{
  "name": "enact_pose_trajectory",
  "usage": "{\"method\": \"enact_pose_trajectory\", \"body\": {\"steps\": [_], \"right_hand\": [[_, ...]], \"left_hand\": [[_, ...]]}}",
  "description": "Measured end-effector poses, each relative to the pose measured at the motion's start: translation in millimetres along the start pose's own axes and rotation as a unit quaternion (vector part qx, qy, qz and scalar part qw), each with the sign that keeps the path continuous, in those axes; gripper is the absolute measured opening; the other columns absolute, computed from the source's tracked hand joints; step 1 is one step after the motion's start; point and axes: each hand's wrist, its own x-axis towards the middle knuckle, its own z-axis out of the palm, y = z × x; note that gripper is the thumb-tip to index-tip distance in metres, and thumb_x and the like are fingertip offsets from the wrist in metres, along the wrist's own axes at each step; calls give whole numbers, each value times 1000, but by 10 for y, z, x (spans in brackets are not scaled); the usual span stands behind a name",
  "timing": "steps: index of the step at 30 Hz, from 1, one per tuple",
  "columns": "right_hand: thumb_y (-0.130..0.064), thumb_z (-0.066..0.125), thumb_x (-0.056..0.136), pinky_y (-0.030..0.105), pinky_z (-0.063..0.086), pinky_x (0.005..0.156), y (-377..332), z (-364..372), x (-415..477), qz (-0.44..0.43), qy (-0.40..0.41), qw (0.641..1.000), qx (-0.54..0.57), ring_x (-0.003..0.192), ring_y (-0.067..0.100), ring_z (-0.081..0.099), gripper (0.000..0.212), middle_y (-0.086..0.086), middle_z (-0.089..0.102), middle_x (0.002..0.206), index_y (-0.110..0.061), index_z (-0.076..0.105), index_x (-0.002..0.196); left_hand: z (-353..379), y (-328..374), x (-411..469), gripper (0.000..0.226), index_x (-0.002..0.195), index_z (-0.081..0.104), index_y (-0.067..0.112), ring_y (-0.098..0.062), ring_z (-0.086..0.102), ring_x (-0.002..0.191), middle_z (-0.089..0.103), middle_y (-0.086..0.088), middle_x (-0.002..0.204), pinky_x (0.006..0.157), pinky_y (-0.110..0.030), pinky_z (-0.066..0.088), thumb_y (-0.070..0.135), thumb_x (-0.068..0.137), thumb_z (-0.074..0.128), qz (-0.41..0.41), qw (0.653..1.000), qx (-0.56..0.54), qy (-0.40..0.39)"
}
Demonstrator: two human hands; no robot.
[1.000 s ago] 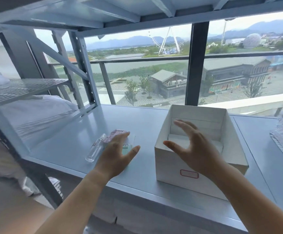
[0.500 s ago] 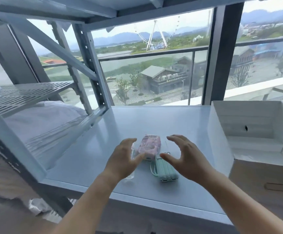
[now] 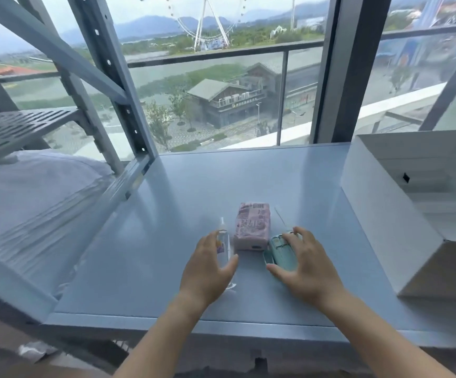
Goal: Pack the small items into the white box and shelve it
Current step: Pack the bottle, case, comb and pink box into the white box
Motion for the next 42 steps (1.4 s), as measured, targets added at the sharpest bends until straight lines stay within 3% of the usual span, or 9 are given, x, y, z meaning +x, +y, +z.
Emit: {"method": "enact_pose_trajectory", "body": {"steps": [6, 11, 15, 21, 29, 32, 36, 42], "right_hand": [[-56, 64, 70, 34, 43, 93, 60, -69, -79, 51, 30, 998, -17, 119, 18, 43, 65, -3, 38, 127, -39, 44, 130], [-52, 63, 71, 32, 46, 85, 25, -151, -28, 77, 25, 997, -17, 109, 18, 50, 57, -4, 53, 112, -37, 52, 124], [-47, 62, 75, 30, 43, 86, -35, -273, 28, 85, 39, 996, 13, 110, 19, 54, 49, 2, 59, 115, -33, 56, 121], [-42, 62, 78, 25, 39, 79, -197, -850, 48, 47, 141, 988, 42, 105, 19, 55, 45, 4, 63, 115, -29, 58, 122], [-42, 62, 79, 32, 48, 84, 9, -1949, 57, 41, 271, 962, 3, 100, 22, 61, 39, 3, 68, 111, -29, 63, 115], [-40, 59, 82, 31, 48, 77, 334, -2226, 49, 72, 258, 963, 17, 92, 19, 60, 35, 0, 68, 108, -31, 62, 116], [-41, 61, 79, 37, 51, 84, 921, -2411, 224, 134, 230, 963, 45, 95, 20, 61, 38, 2, 68, 109, -31, 62, 116], [-44, 65, 74, 31, 51, 81, 1533, -2492, 626, 141, 118, 983, 23, 94, 20, 61, 52, 3, 65, 112, -27, 56, 122]], "left_hand": [[11, -46, -22, 50, 132, 41, 24, -5, 48, 99, 42, 11, 109, 81, -17, 32, 24, 85, 58, -10, 999, -40, 10], [-68, -58, 26, 54, 137, 35, 16, -5, 45, 101, 39, 11, 114, 83, -19, 32, 20, 87, 55, 2, 998, -47, 28], [-191, 85, 160, 57, 138, 35, 12, -3, 43, 102, 42, 7, 119, 83, -14, 29, 18, 86, 57, 47, 997, -48, 29], [-278, 564, 436, 59, 139, 34, 13, 1, 38, 104, 44, -3, 137, 86, -14, 27, 19, 86, 59, 141, 988, -57, 34], [-26, 1574, 699, 59, 141, 32, 16, -5, 46, 104, 47, -1, 135, 85, -21, 32, 23, 88, 57, 248, 966, -74, 31], [174, 1865, 704, 60, 142, 30, 16, -7, 48, 107, 47, -1, 135, 85, -21, 33, 24, 89, 55, 254, 963, -90, 16], [437, 2198, 725, 57, 140, 33, 17, 0, 42, 101, 47, 1, 135, 82, -22, 33, 24, 88, 56, 266, 959, -98, 10], [720, 2608, 846, 59, 140, 34, 16, -4, 45, 100, 49, 0, 132, 82, -22, 34, 23, 87, 59, 243, 965, -94, 36]]}}
